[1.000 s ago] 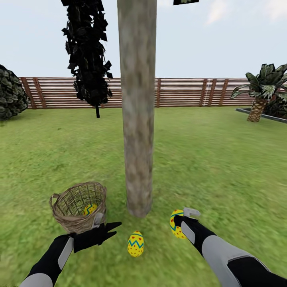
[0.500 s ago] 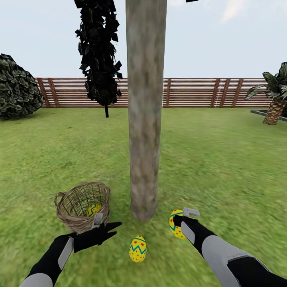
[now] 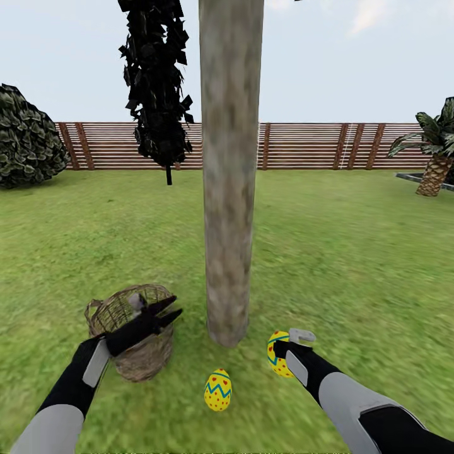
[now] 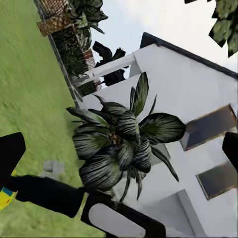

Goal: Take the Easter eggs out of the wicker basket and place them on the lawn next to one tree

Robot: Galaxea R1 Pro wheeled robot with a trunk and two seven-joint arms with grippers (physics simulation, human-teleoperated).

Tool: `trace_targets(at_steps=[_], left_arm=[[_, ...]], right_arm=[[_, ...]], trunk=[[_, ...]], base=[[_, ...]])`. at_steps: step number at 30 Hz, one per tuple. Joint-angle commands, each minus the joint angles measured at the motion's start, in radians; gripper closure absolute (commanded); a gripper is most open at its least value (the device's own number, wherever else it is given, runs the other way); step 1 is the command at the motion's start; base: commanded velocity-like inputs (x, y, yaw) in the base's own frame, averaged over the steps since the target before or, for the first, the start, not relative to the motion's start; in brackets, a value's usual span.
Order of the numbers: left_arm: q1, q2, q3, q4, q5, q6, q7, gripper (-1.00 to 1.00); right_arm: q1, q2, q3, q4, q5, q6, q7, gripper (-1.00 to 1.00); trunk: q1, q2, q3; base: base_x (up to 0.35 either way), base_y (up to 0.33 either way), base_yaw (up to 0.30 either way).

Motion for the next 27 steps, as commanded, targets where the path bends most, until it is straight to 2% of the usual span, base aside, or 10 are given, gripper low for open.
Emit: trace_targets(at_steps=[1, 2, 4, 6, 7, 9, 12, 15, 17, 27], left_arm=[[-0.016, 0.001, -0.002, -0.02, 0.108, 0.01, 0.0, -1.0], [-0.027, 0.002, -0.001, -0.028, 0.178, 0.011, 0.001, -1.0], [-0.041, 0.001, 0.001, -0.033, 0.261, 0.008, 0.001, -1.0], [-0.048, 0.002, 0.0, -0.035, 0.361, 0.001, 0.001, -1.0], [-0.049, 0.005, 0.001, -0.035, 0.383, 0.001, 0.001, -1.0], [-0.049, 0.014, 0.003, -0.065, 0.4, 0.007, -0.003, -1.0], [-0.048, 0.018, -0.001, -0.082, 0.484, 0.012, -0.007, -1.0], [-0.047, 0.012, -0.008, -0.082, 0.505, 0.013, -0.007, -1.0], [-0.047, 0.01, -0.01, -0.082, 0.506, 0.013, -0.006, -1.0], [-0.046, 0.014, -0.009, -0.079, 0.508, 0.014, -0.006, -1.0]], right_arm=[[0.0, 0.0, 0.009, -0.002, -0.008, 0.005, -0.006, 1.0], [0.0, 0.0, 0.009, -0.002, -0.007, 0.005, -0.007, 1.0], [0.0, -0.001, 0.009, -0.002, 0.009, 0.005, -0.007, 1.0], [0.0, -0.004, 0.007, -0.002, 0.053, 0.003, -0.008, 1.0], [0.0, -0.007, 0.007, -0.002, 0.061, 0.003, -0.008, 1.0], [0.0, -0.004, 0.011, -0.004, 0.084, 0.008, -0.01, 1.0], [-0.008, 0.009, 0.01, -0.007, 0.127, 0.018, -0.017, 1.0], [-0.016, 0.049, 0.01, -0.007, 0.204, 0.018, -0.016, 1.0], [-0.025, 0.057, 0.009, -0.013, 0.223, 0.019, -0.017, 1.0], [-0.038, 0.049, 0.006, -0.002, 0.219, 0.015, -0.018, 1.0]], trunk=[[0.004, -0.008, -0.004], [0.008, -0.015, -0.007], [0.015, -0.029, -0.014], [0.023, -0.043, -0.02], [0.027, -0.05, -0.023], [0.034, -0.064, -0.029], [0.046, -0.085, -0.039], [0.057, -0.106, -0.048], [0.065, -0.12, -0.054], [0.103, -0.19, -0.086]], base=[[0.0, 0.0, 0.0], [0.0, 0.0, 0.0], [0.0, 0.0, 0.0], [0.0, 0.0, 0.0], [0.0, 0.0, 0.0], [0.0, 0.0, 0.0], [0.0, 0.0, 0.0], [0.0, 0.0, 0.0], [0.0, 0.0, 0.0], [0.0, 0.0, 0.0]])
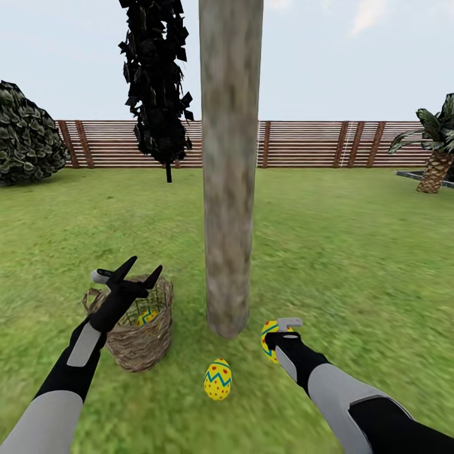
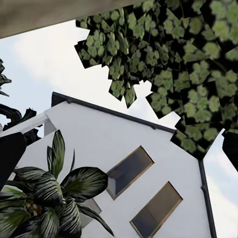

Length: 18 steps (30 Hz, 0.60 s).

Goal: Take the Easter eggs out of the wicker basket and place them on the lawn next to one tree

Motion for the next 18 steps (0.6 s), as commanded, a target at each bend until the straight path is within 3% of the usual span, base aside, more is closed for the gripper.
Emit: trace_targets(at_steps=[1, 7, 18], left_arm=[[-0.001, 0.0, 0.0, 0.0, 0.004, 0.008, -0.001, -1.0], [0.002, -0.004, -0.001, 0.003, 0.004, 0.008, -0.001, -1.0], [0.003, -0.012, -0.003, 0.001, 0.002, 0.008, -0.001, -1.0]], right_arm=[[-0.001, 0.0, 0.009, -0.002, -0.01, 0.006, -0.006, 1.0], [0.0, 0.002, 0.01, -0.008, -0.002, 0.006, -0.005, 1.0], [0.0, 0.009, 0.012, -0.01, 0.002, 0.0, 0.001, 1.0]], trunk=[[0.004, -0.008, -0.004], [0.027, -0.05, -0.023], [0.032, -0.052, -0.065]], base=[[0.0, 0.0, 0.0], [0.0, 0.0, 0.0], [0.0, 0.0, 0.0]])
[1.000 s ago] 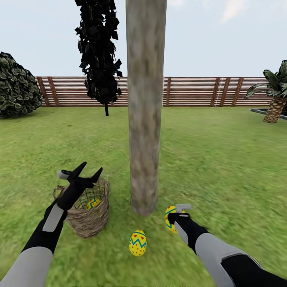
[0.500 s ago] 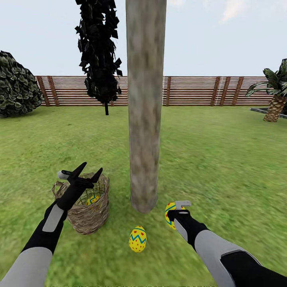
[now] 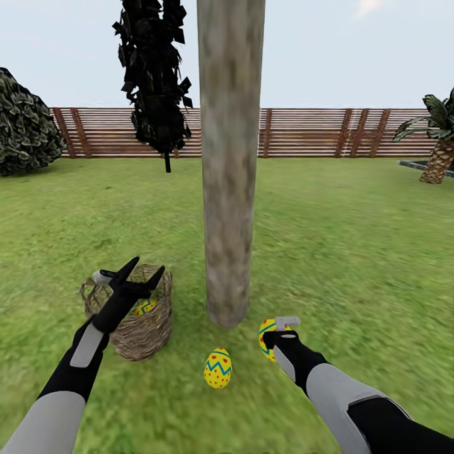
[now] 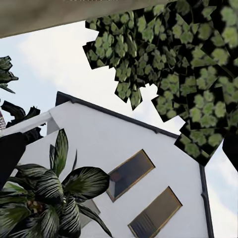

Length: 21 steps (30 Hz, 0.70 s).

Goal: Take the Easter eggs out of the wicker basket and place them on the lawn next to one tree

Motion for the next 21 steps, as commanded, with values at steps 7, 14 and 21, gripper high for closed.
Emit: trace_targets(at_steps=[7, 14, 21], left_arm=[[-0.001, -0.009, 0.0, -0.003, 0.004, 0.008, -0.001, -1.0], [0.0, -0.01, -0.002, -0.008, 0.004, 0.008, -0.001, -1.0], [0.0, -0.021, -0.046, -0.013, 0.004, 0.008, -0.001, -1.0]], right_arm=[[0.0, -0.002, 0.009, -0.002, -0.009, 0.004, -0.006, 1.0], [0.0, -0.003, 0.009, -0.001, -0.01, 0.004, -0.006, 1.0], [0.0, -0.003, 0.007, -0.003, -0.01, 0.003, -0.005, 1.0]], trunk=[[0.003, -0.002, -0.028], [0.006, -0.004, -0.055], [0.009, -0.005, -0.082]], base=[[0.0, 0.0, 0.0], [0.0, 0.0, 0.0], [0.0, 0.0, 0.0]])
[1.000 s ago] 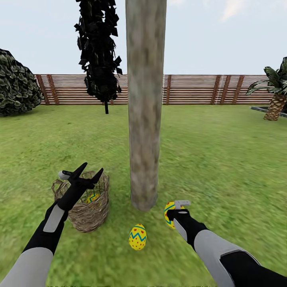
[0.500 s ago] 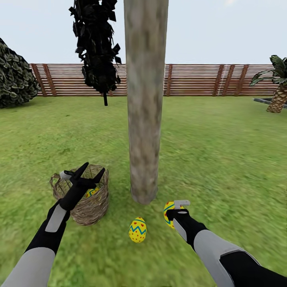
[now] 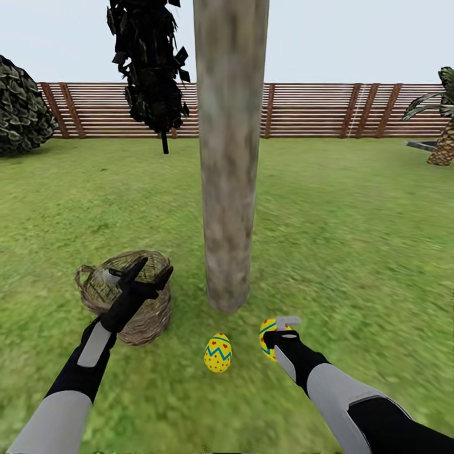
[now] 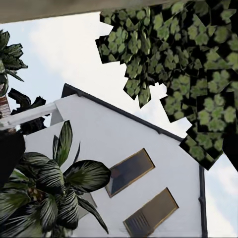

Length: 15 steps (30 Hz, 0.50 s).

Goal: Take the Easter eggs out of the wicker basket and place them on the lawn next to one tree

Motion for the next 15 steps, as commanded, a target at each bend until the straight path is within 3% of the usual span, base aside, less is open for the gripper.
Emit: trace_targets(at_steps=[1, 15], left_arm=[[-0.001, 0.0, -0.015, -0.001, 0.005, 0.008, -0.001, -1.0], [-0.001, -0.002, -0.025, -0.012, 0.005, 0.008, -0.001, -1.0]], right_arm=[[0.0, 0.0, 0.009, -0.003, -0.01, 0.006, -0.006, 1.0], [0.0, 0.002, 0.01, -0.002, -0.01, 0.006, -0.006, 1.0]], trunk=[[0.0, -0.001, -0.005], [0.006, -0.004, -0.059]], base=[[0.0, 0.0, 0.0], [0.0, 0.0, 0.0]])
